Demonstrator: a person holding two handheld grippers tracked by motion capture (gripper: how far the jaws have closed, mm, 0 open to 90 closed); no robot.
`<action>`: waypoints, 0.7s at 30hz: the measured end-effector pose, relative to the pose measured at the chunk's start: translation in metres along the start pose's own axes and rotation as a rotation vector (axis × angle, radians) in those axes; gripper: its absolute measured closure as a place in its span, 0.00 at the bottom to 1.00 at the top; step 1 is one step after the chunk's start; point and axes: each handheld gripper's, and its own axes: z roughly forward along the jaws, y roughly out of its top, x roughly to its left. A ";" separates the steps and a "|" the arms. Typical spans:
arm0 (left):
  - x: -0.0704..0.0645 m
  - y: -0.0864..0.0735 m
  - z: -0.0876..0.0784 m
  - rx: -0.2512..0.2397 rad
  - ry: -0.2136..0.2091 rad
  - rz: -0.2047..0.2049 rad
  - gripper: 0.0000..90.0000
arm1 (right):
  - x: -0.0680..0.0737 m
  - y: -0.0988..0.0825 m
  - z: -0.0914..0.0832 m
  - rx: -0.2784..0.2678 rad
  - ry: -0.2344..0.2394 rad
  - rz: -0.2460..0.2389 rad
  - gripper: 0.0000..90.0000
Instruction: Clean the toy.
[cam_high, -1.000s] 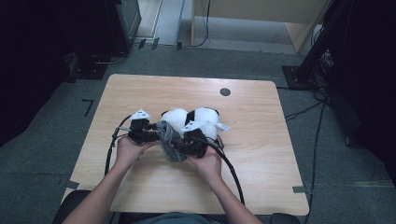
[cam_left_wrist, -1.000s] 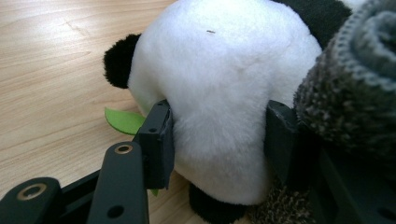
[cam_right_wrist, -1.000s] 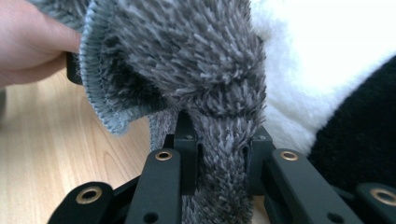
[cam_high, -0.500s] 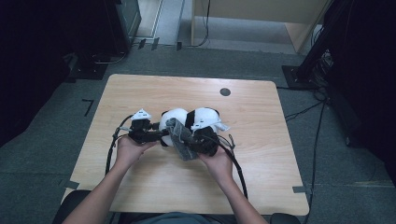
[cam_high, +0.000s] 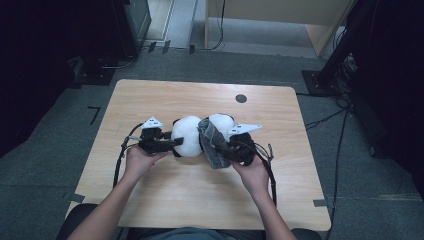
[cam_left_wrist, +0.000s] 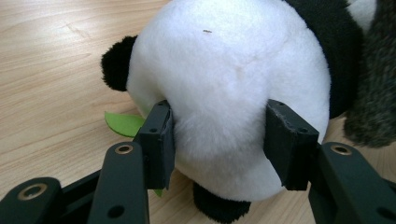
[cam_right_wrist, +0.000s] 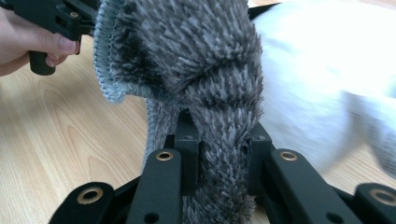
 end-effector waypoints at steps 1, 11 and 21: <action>0.000 0.000 0.000 0.000 0.000 0.000 0.54 | -0.002 0.000 -0.003 -0.003 -0.005 0.000 0.83; 0.000 0.000 0.001 0.000 0.002 0.002 0.54 | -0.025 -0.010 -0.027 -0.008 -0.031 0.057 0.83; 0.000 0.000 0.001 0.003 0.003 0.003 0.54 | -0.053 -0.031 -0.033 0.025 -0.079 0.132 0.84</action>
